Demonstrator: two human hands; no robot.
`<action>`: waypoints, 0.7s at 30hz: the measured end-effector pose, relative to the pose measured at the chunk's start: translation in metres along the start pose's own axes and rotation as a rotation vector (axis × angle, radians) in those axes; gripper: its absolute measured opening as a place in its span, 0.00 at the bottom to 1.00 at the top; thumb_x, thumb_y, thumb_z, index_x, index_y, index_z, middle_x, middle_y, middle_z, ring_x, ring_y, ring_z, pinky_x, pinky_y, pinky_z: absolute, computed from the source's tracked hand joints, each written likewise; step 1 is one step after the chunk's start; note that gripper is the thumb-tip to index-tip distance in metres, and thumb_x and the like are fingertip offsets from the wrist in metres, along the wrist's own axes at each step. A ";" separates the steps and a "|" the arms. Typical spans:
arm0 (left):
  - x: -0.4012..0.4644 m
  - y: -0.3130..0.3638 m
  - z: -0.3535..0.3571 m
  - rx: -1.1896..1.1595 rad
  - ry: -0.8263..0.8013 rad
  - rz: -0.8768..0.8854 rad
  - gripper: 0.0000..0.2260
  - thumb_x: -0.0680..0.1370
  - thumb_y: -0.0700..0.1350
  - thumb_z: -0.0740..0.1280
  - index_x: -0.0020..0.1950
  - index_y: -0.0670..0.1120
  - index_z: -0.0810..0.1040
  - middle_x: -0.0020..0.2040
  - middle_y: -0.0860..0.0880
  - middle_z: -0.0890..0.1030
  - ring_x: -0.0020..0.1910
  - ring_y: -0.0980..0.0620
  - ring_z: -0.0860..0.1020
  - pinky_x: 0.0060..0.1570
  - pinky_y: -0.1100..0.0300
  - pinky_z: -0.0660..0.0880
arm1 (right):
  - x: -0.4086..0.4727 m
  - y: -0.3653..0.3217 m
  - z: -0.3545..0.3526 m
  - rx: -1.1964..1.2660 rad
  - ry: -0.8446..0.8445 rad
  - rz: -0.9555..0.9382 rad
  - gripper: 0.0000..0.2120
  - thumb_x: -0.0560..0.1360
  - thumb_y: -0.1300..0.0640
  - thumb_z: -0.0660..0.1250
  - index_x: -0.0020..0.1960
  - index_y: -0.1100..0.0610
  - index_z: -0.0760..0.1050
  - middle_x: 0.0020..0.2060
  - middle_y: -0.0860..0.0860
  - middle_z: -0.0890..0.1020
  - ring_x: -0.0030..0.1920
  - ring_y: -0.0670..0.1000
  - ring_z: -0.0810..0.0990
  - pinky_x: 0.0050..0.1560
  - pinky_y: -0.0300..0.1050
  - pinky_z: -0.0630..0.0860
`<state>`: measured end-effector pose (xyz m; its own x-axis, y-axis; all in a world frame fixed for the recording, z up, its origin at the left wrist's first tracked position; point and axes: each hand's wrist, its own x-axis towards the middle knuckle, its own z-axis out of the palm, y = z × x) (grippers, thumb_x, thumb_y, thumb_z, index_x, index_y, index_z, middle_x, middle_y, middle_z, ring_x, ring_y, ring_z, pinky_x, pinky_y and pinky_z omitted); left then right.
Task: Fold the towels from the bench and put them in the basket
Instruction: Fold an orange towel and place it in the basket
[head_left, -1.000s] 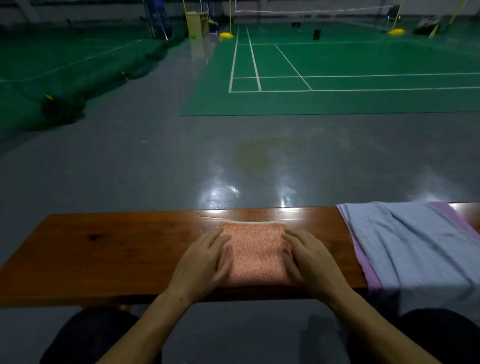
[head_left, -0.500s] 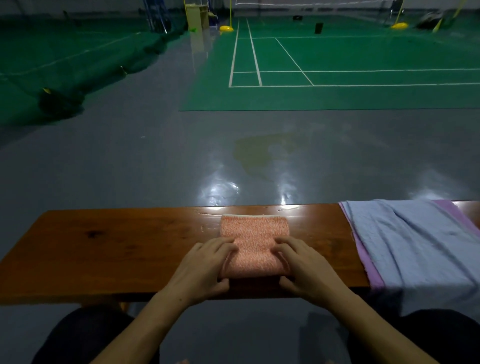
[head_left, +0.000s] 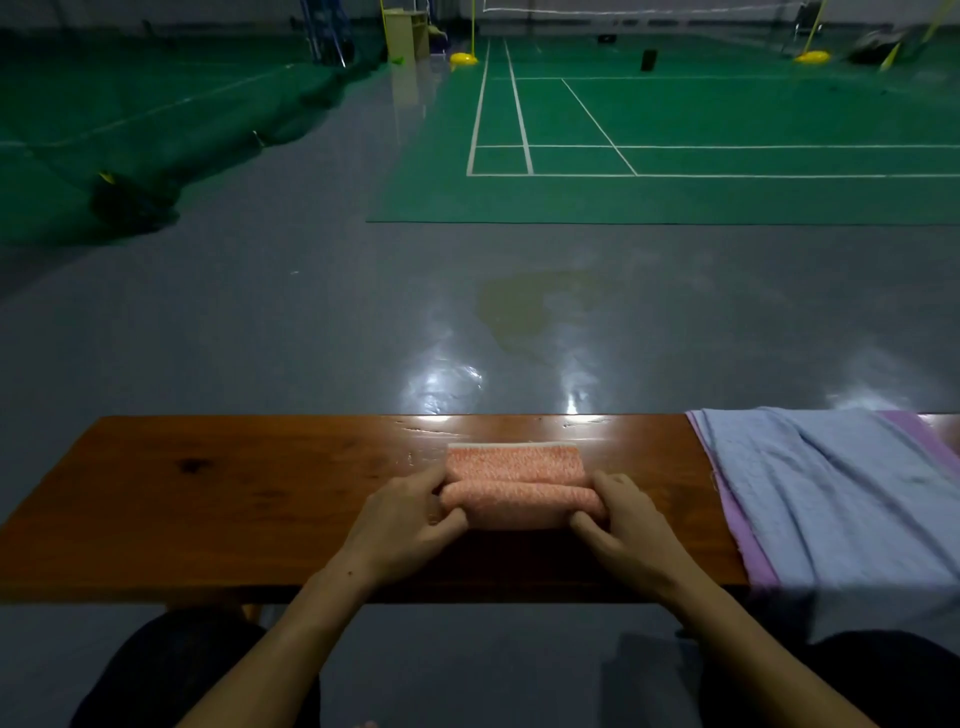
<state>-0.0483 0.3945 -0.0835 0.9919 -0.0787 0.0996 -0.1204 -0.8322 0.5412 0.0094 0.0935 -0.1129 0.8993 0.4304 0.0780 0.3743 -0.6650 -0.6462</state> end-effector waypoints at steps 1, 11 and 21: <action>0.000 0.002 -0.002 -0.020 0.012 -0.020 0.05 0.76 0.53 0.69 0.46 0.60 0.73 0.38 0.63 0.77 0.37 0.63 0.76 0.35 0.68 0.64 | 0.000 -0.001 -0.001 0.018 0.013 0.011 0.08 0.79 0.42 0.64 0.54 0.44 0.74 0.51 0.40 0.79 0.51 0.41 0.78 0.52 0.45 0.80; 0.003 0.002 0.000 -0.009 0.034 -0.185 0.10 0.80 0.57 0.69 0.41 0.59 0.72 0.41 0.61 0.80 0.41 0.61 0.78 0.35 0.61 0.67 | 0.007 -0.008 0.005 0.109 0.054 0.201 0.17 0.81 0.37 0.61 0.57 0.49 0.77 0.49 0.43 0.82 0.48 0.44 0.82 0.49 0.51 0.85; 0.011 0.004 0.006 0.143 0.032 -0.353 0.12 0.78 0.65 0.66 0.51 0.57 0.79 0.45 0.60 0.83 0.47 0.57 0.81 0.48 0.55 0.80 | 0.019 -0.014 0.009 0.004 0.056 0.355 0.14 0.80 0.39 0.66 0.54 0.49 0.79 0.45 0.43 0.82 0.44 0.44 0.81 0.48 0.52 0.84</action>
<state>-0.0373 0.3870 -0.0852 0.9692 0.2420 -0.0454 0.2380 -0.8735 0.4247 0.0190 0.1163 -0.1097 0.9841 0.1390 -0.1103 0.0359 -0.7647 -0.6434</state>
